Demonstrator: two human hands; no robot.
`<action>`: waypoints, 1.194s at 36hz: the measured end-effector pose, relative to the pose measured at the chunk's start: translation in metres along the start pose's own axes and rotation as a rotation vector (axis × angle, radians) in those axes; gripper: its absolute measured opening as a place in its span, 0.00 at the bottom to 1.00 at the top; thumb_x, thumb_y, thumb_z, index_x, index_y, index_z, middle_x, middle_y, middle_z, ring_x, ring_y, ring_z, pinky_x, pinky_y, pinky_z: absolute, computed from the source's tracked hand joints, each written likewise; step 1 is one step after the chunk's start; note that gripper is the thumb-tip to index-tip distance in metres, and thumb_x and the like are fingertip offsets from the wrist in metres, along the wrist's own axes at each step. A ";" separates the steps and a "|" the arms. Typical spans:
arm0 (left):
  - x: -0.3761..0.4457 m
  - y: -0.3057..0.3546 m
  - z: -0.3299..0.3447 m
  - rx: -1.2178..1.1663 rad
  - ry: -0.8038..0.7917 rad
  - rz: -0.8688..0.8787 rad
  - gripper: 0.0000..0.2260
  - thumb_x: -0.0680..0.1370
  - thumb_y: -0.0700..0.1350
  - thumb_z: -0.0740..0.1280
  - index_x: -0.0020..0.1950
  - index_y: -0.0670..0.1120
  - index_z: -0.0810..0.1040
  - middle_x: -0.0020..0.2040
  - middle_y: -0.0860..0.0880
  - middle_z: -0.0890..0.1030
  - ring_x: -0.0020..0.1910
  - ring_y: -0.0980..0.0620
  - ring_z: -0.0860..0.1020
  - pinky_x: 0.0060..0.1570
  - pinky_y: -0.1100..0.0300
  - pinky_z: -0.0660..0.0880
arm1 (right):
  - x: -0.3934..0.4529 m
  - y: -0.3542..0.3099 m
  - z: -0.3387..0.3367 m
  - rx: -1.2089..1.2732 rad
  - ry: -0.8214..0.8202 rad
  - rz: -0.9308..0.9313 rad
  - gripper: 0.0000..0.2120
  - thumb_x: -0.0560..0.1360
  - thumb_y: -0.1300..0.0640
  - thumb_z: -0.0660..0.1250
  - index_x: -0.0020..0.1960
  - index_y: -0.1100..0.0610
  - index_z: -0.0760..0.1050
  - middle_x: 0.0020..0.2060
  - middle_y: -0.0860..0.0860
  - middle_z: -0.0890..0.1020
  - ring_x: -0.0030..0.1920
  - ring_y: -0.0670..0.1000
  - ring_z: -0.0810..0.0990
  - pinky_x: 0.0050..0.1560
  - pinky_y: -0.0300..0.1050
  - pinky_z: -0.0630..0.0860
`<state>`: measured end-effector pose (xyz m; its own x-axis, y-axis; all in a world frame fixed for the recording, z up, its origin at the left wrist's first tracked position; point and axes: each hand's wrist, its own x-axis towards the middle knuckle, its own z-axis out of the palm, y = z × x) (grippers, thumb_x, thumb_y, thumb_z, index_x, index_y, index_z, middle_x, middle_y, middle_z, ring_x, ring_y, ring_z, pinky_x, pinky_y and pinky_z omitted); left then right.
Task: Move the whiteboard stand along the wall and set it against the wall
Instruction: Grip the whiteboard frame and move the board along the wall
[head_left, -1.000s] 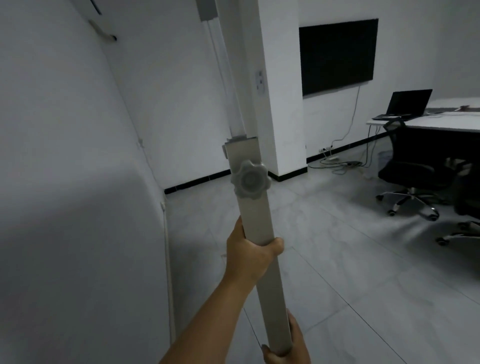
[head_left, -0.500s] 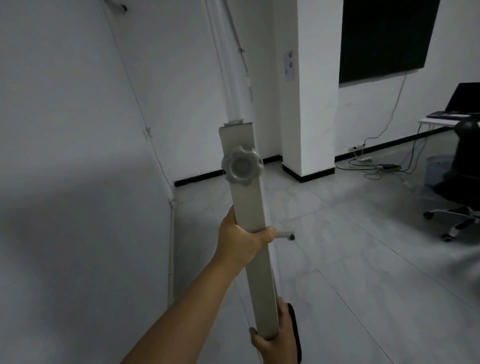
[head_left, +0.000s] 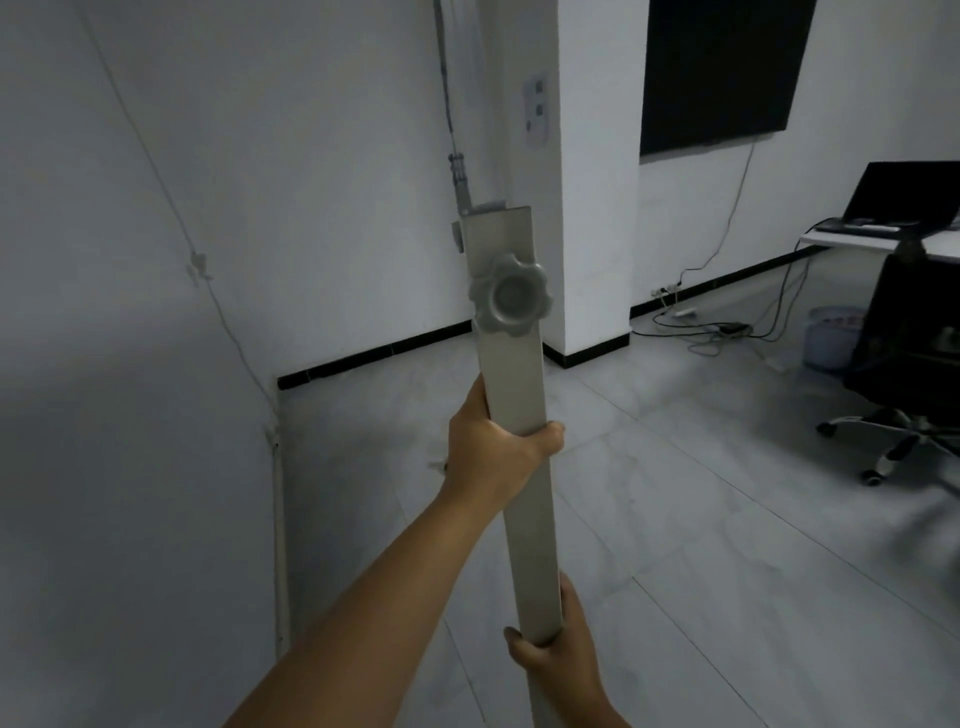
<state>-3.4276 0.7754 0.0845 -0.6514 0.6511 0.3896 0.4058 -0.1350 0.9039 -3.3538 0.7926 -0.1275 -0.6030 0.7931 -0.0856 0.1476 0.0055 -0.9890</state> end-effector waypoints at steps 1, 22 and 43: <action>0.013 -0.007 -0.002 -0.002 -0.001 0.003 0.19 0.65 0.38 0.73 0.35 0.57 0.66 0.35 0.55 0.73 0.34 0.59 0.73 0.26 0.77 0.71 | 0.014 -0.002 0.005 0.000 0.002 0.002 0.45 0.59 0.59 0.73 0.72 0.59 0.58 0.57 0.57 0.74 0.50 0.51 0.75 0.36 0.29 0.75; 0.299 -0.146 -0.054 0.041 0.014 -0.012 0.15 0.64 0.36 0.73 0.37 0.52 0.70 0.35 0.51 0.75 0.35 0.55 0.75 0.28 0.71 0.74 | 0.310 -0.033 0.127 0.046 0.118 0.048 0.43 0.62 0.68 0.74 0.73 0.57 0.59 0.58 0.54 0.74 0.46 0.49 0.74 0.36 0.26 0.71; 0.589 -0.292 -0.154 -0.020 -0.082 0.010 0.15 0.62 0.36 0.74 0.35 0.53 0.71 0.33 0.52 0.75 0.32 0.56 0.76 0.25 0.74 0.72 | 0.590 -0.086 0.302 0.105 0.299 0.171 0.40 0.62 0.68 0.71 0.71 0.54 0.62 0.59 0.55 0.77 0.44 0.49 0.77 0.40 0.35 0.74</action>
<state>-4.0280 1.0835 0.0770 -0.5923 0.7083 0.3841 0.3987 -0.1566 0.9036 -3.9594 1.0761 -0.1298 -0.3185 0.9203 -0.2274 0.1358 -0.1931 -0.9717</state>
